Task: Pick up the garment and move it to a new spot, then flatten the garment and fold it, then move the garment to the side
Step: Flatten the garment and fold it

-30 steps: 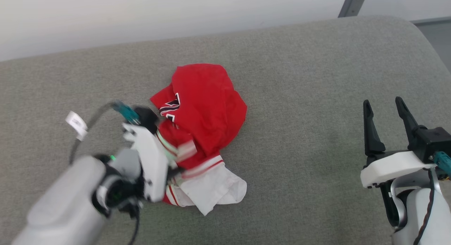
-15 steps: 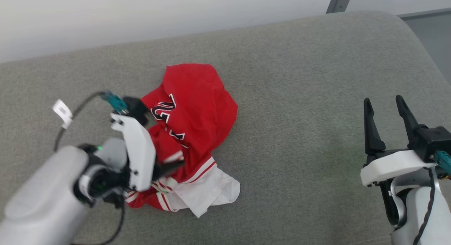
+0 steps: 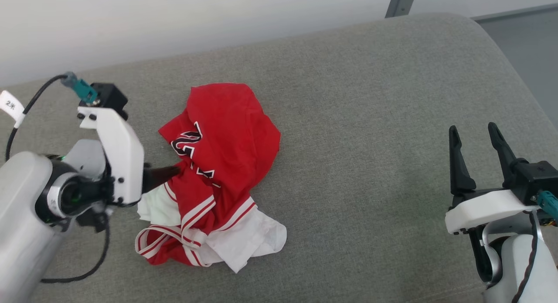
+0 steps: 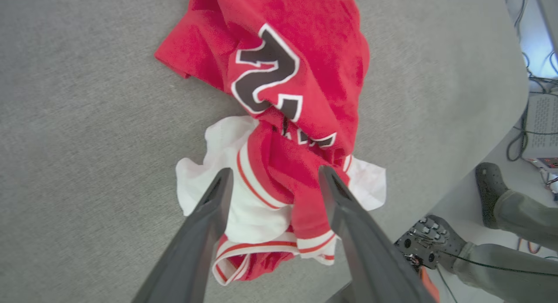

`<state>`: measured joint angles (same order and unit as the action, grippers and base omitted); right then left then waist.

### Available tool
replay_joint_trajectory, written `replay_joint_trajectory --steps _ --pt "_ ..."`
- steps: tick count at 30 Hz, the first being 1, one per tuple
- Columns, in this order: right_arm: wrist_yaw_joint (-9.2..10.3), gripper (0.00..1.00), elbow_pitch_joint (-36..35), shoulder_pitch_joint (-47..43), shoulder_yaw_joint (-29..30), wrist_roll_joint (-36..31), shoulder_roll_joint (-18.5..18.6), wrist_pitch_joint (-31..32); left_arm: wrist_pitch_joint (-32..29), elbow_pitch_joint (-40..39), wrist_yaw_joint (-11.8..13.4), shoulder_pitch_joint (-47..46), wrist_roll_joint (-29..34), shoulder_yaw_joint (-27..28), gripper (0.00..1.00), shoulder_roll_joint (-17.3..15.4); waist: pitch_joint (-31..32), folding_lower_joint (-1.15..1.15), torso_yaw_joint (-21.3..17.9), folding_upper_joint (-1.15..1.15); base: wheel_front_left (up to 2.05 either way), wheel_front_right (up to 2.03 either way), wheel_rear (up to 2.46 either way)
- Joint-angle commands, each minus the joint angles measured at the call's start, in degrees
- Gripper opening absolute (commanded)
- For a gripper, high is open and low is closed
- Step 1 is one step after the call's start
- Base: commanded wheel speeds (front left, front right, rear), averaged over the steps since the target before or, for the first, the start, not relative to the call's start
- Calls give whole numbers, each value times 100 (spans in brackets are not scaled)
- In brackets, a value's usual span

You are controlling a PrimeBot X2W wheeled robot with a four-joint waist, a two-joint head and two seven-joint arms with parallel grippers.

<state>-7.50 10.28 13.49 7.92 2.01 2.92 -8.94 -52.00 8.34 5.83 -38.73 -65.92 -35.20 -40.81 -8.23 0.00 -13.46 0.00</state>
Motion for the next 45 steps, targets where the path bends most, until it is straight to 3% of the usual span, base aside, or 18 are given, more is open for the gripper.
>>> replay_joint_trajectory --steps 1,6,17,18,19,24,29,37,42,45 --pt "2 100 -5 -26 1 41 0 -25 -17 63 -4 28 181 -50 100 -68 -26 0 -26 0 0 0 0" --pt "2 100 -29 -24 9 87 0 -23 33 452 -40 192 282 -139 100 -193 -112 0 -83 0 0 0 0" --pt "2 100 -73 108 15 132 0 -45 152 1305 -339 148 402 -404 100 136 -343 0 -67 0 0 0 0" --pt "2 100 -72 121 4 130 -2 -41 192 1393 -399 130 384 -405 80 203 -355 0 -61 0 0 0 0" --pt "2 100 -74 130 -3 127 -1 -38 248 1486 -401 86 337 -365 0 264 -365 0 -54 0 0 0 0" --pt "2 100 -97 138 25 100 0 -33 435 1864 -404 -63 254 -218 0 365 -364 0 11 0 0 0 0" --pt "2 100 -145 43 131 27 -1 9 724 1870 -427 -185 162 49 0 269 -290 0 169 0 0 0 0" --pt "2 100 -194 20 195 -10 1 67 1084 1783 -216 -55 248 366 0 -233 -241 0 384 0 0 0 0" --pt "2 100 -231 36 165 16 1 107 1337 2046 70 301 663 317 0 -823 -291 0 464 0 0 0 0" --pt "2 100 -226 65 141 18 0 132 1357 2313 235 479 804 235 0 -916 -328 0 488 0 0 0 0"
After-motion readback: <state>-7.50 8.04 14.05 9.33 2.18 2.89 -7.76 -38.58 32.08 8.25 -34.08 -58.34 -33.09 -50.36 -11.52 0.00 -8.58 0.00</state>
